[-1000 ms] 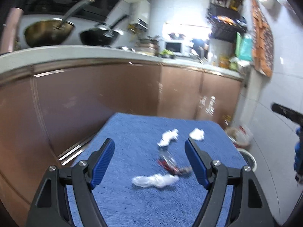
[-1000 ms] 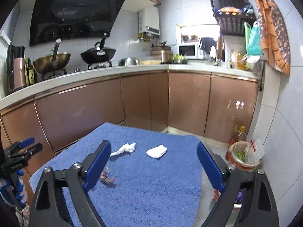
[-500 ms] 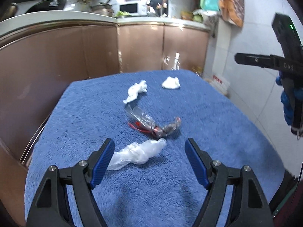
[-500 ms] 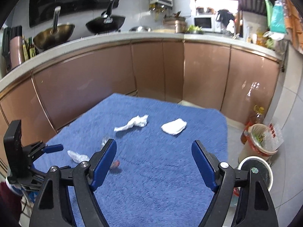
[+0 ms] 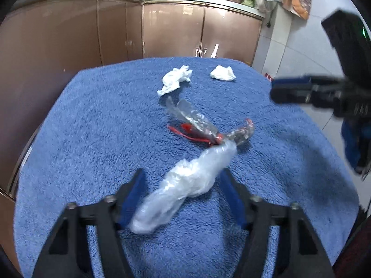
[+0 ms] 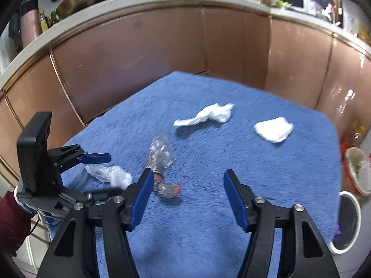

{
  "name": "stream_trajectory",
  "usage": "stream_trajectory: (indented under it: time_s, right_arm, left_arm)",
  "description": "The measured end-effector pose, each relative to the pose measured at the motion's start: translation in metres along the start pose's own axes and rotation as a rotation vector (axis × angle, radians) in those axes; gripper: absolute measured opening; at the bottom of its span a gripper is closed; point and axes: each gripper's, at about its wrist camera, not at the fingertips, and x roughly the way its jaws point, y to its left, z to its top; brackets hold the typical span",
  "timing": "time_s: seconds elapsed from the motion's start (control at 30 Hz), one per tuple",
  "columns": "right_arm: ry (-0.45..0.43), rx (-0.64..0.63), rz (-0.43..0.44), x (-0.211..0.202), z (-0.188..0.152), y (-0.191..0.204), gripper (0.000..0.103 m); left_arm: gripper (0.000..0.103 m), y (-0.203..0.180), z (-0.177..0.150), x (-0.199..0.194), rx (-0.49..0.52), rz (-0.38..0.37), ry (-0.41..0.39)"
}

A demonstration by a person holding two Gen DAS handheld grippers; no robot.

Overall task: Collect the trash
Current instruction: 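Grasp the clear plastic bag with left tool while right tool grasps the red-labelled bottle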

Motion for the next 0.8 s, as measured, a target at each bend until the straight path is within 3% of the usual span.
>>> stream_trajectory:
  time_s: [0.07,0.17,0.5,0.8]
  right_arm:
    - [0.017,0.002,0.022,0.01,0.0,0.003,0.053]
    - [0.042,-0.003,0.053,0.026,0.0,0.008,0.048]
    - [0.092,-0.023,0.128,0.057,-0.006,0.023,0.041]
    - [0.119,-0.036,0.151,0.079,-0.009,0.025,0.034]
  left_arm:
    - [0.038,0.008,-0.001,0.005,-0.036,-0.019,0.019]
    - [0.035,0.016,-0.002,0.005,-0.08,-0.039,0.019]
    - [0.033,0.033,-0.007,0.0,-0.175,-0.036,0.002]
    - [0.033,0.032,-0.006,0.001,-0.184,-0.02,0.004]
